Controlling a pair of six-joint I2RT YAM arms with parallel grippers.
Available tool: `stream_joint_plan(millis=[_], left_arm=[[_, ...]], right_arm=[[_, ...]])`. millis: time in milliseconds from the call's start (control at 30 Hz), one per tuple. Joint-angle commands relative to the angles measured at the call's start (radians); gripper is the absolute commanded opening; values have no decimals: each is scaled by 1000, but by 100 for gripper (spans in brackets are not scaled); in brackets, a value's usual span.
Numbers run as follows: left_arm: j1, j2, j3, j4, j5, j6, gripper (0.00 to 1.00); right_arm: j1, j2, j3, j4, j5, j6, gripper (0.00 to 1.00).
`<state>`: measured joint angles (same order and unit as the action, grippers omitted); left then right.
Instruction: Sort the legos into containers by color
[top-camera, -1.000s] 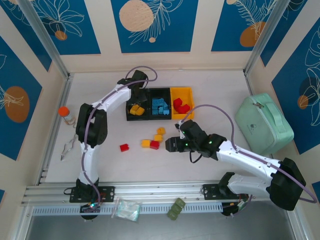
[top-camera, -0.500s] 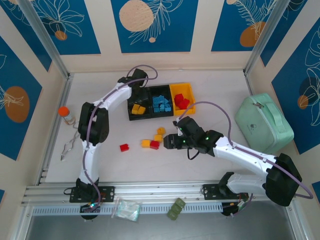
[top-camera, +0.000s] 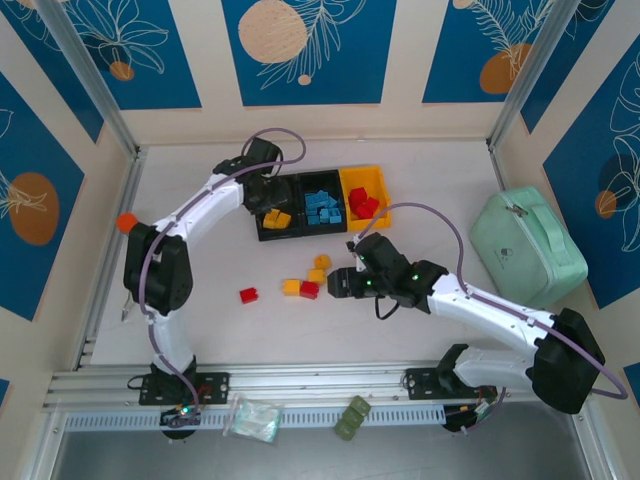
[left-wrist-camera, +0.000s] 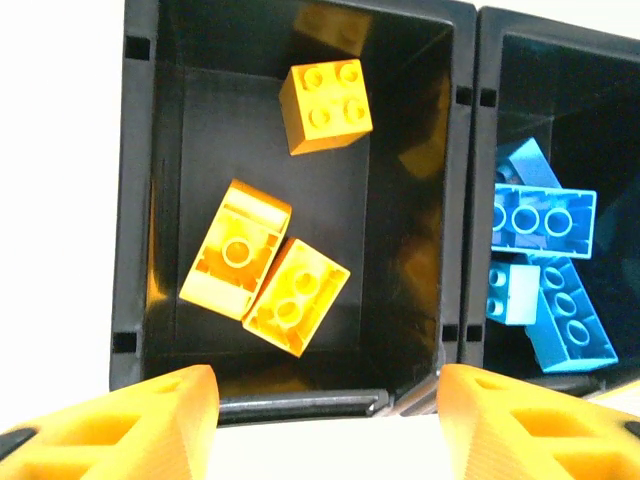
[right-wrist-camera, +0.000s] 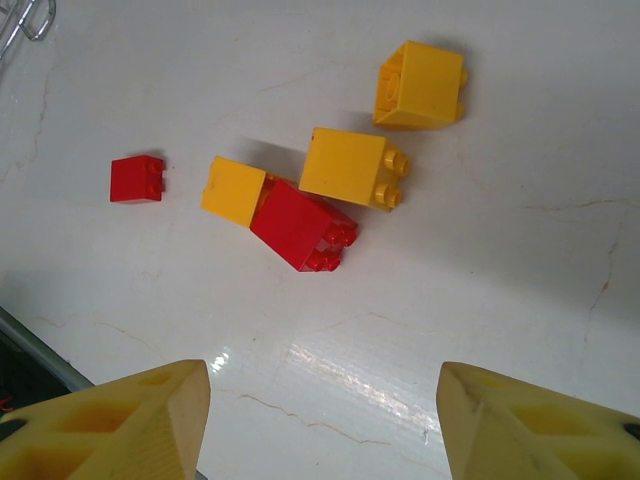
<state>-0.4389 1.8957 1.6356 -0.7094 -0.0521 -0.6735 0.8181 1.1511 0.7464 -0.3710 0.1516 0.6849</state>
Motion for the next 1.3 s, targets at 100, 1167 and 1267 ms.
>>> stream_joint_plan(millis=[100, 1167, 1267], left_arm=[[-36, -135, -98, 16, 43, 60, 60], [-174, -519, -892, 95, -67, -158, 78], [-188, -471, -893, 113, -87, -163, 76]], right_arm=[[3, -12, 22, -29, 31, 8, 62], [42, 53, 35, 47, -18, -21, 62], [42, 50, 32, 45, -18, -20, 62]])
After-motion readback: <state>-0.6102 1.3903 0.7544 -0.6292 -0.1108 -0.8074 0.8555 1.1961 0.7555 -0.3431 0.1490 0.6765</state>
